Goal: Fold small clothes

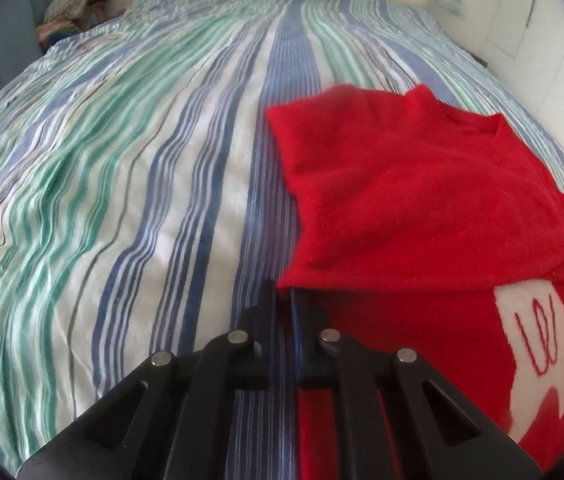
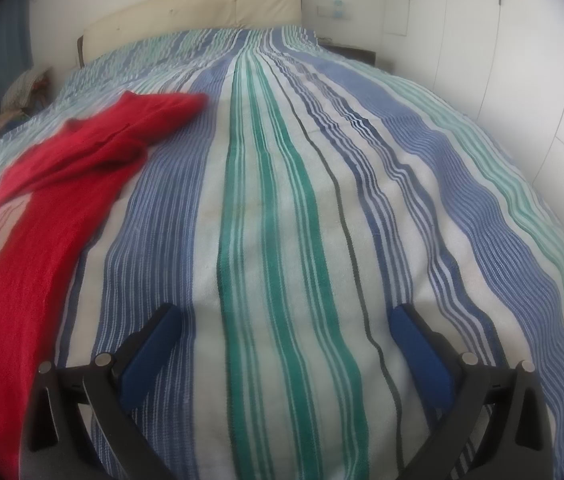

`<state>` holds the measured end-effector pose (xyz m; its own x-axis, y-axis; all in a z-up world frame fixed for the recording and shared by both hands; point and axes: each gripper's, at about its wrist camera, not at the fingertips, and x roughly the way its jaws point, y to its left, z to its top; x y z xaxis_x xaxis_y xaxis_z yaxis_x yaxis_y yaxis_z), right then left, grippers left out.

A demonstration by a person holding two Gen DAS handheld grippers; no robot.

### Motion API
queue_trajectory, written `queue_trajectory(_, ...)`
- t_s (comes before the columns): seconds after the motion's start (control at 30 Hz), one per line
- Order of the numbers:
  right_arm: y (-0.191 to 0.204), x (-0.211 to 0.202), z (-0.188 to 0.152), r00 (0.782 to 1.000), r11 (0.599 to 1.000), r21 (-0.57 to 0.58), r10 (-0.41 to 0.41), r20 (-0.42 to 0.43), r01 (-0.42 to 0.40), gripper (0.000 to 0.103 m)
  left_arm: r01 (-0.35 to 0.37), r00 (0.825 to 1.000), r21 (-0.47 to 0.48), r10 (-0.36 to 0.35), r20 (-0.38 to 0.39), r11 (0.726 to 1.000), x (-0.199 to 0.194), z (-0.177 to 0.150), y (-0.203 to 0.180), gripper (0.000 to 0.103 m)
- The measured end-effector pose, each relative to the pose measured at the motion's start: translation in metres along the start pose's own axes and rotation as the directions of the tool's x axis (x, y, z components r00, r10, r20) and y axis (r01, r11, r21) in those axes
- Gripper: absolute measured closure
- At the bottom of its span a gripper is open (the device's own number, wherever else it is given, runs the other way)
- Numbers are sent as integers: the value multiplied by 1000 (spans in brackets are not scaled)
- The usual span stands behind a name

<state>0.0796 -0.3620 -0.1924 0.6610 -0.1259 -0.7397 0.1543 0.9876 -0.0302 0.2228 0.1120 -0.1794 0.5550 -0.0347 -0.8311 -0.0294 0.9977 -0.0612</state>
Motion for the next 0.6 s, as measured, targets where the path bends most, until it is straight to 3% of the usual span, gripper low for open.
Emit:
queue_trajectory(0.07, 0, 0, 0, 1000, 1000, -1, -1, 1, 1, 0, -7, 1000, 16, 7, 0, 1000, -2, -3, -2, 98)
queue_trajectory(0.27, 0, 0, 0, 1000, 1000, 0, -1, 1, 1, 0, 68, 997, -87, -70, -16, 994, 0, -4, 16, 95)
queue_trajectory(0.37, 0, 0, 0, 1000, 1000, 0, 0, 1, 0, 0, 77, 996, -114, -82, -40, 990, -11, -4, 21, 87)
queue_trajectory(0.4, 0, 0, 0, 1000, 1000, 0, 0, 1, 0, 0, 75, 996, -124, -82, -46, 989, -19, -5, 23, 69)
queue_trajectory(0.43, 0, 0, -1, 1000, 1000, 0, 0, 1, 0, 0, 66, 996, -129, -73, -49, 989, -27, -7, 25, 41)
queue_trajectory(0.5, 0, 0, 0, 1000, 1000, -1, -1, 1, 1, 0, 12, 1000, -127, -15, -26, 992, -46, -13, 29, 17)
queue_trajectory(0.6, 0, 0, -1, 1000, 1000, -1, -1, 1, 1, 0, -42, 999, -111, 40, -22, 993, -64, -23, 37, 15)
